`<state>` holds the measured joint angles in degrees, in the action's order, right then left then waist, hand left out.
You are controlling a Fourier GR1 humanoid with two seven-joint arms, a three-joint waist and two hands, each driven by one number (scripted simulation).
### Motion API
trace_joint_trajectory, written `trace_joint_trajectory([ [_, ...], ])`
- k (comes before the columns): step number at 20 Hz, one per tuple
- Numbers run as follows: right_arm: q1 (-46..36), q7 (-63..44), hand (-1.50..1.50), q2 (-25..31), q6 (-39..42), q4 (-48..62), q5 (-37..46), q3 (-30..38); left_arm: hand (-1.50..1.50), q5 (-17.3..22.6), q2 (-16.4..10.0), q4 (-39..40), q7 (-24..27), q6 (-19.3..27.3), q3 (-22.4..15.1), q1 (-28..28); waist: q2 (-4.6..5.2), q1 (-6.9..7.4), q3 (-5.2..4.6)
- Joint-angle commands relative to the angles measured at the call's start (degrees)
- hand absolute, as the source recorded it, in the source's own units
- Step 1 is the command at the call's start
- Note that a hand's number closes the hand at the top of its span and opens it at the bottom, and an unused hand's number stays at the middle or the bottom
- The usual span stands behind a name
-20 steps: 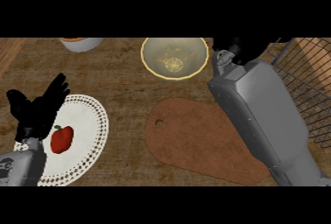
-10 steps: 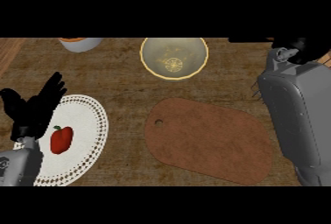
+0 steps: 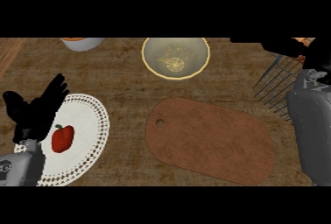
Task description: Pick the croissant from the cutting board and place it in the basket
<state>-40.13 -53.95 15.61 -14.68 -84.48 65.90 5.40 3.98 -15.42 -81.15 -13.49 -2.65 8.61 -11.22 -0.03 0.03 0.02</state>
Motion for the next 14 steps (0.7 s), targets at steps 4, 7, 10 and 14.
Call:
trace_joint_trajectory([
  [4,5.63,-1.72,1.50,2.03,-10.38,1.49,4.98,6.38,0.00,1.30,-1.38,-0.26,-0.87,-1.66,1.58,-0.03,0.12,0.20,0.02],
  [7,6.00,2.34,-1.50,-0.08,-13.33,5.42,-1.67,9.10,0.00,-1.75,2.09,0.14,3.14,-0.06,-1.39,2.17,0.12,0.38,0.00],
  [10,5.48,4.93,-1.50,2.71,-10.91,6.87,-2.88,9.54,0.00,0.89,-0.76,-1.37,-2.07,-1.73,1.56,-0.67,0.04,0.21,-0.01],
  [14,4.87,11.49,-1.50,4.31,-10.83,7.40,-9.13,9.87,0.00,-0.43,0.35,1.64,-0.07,-0.55,1.40,-2.39,0.06,0.09,-0.01],
])
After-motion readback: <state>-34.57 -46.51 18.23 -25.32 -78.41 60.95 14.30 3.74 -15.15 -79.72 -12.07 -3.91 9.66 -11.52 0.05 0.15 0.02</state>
